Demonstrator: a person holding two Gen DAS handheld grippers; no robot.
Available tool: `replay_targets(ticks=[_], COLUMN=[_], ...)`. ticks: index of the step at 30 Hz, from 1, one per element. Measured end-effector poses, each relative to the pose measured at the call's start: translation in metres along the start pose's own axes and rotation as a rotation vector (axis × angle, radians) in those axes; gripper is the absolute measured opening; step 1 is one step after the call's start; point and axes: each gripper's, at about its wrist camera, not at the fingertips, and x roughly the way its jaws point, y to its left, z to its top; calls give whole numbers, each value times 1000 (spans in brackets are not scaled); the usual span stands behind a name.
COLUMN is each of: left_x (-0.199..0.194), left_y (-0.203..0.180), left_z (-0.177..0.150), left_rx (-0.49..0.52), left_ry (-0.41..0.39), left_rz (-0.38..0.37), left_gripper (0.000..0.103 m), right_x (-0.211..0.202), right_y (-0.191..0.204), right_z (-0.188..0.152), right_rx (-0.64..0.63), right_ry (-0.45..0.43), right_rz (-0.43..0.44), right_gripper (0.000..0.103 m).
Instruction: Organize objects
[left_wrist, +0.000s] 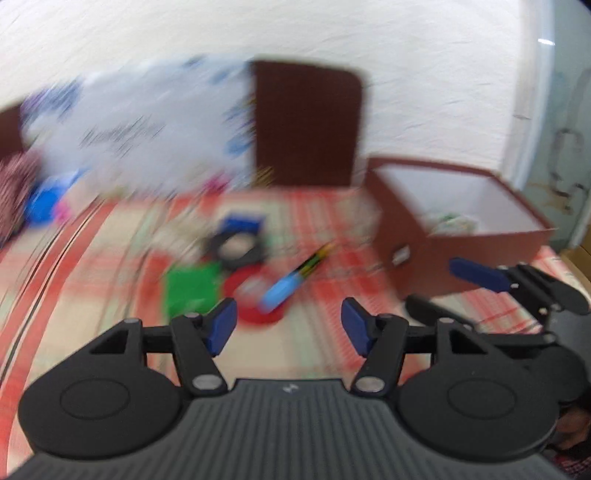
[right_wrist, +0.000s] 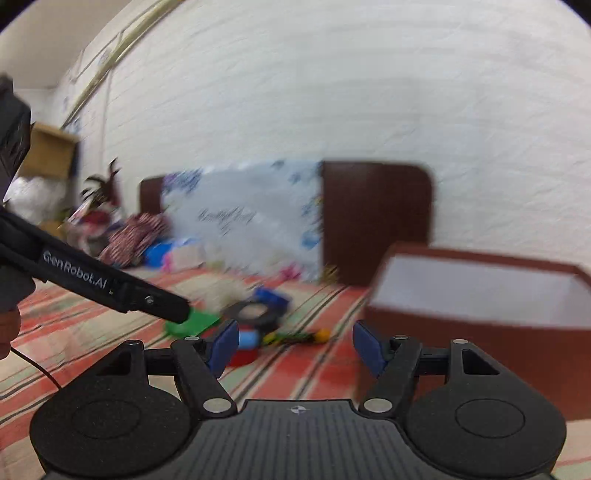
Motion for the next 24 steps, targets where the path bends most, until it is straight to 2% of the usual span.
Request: replay_targets(ticks=[3,8,12,17,21,24], left_x=[-1,1,7,10,13,18], left_y=[42,73,87,107,111,108], left_z=[-25,-45,-54,-66,-68,-70], left_rx=[-110,-139,-133,-128,-106,-84], left_ry=[52,88,99,82,56,35], left_rz=[56,113,152,200,214,216], left_gripper=[64,64,64,65,72,76], right_x=[8,11,20,39,57,62], right_y=[20,29,37,50,52,52], right_z=[-6,-9,-17,-22,-27,-27], right_rx=[5,65,89,56,53,54], right_ry=[91,159,216,299,369,363], right_rz=[47,46,44,51,54,39], right_gripper=[65,65,65,65,66,66])
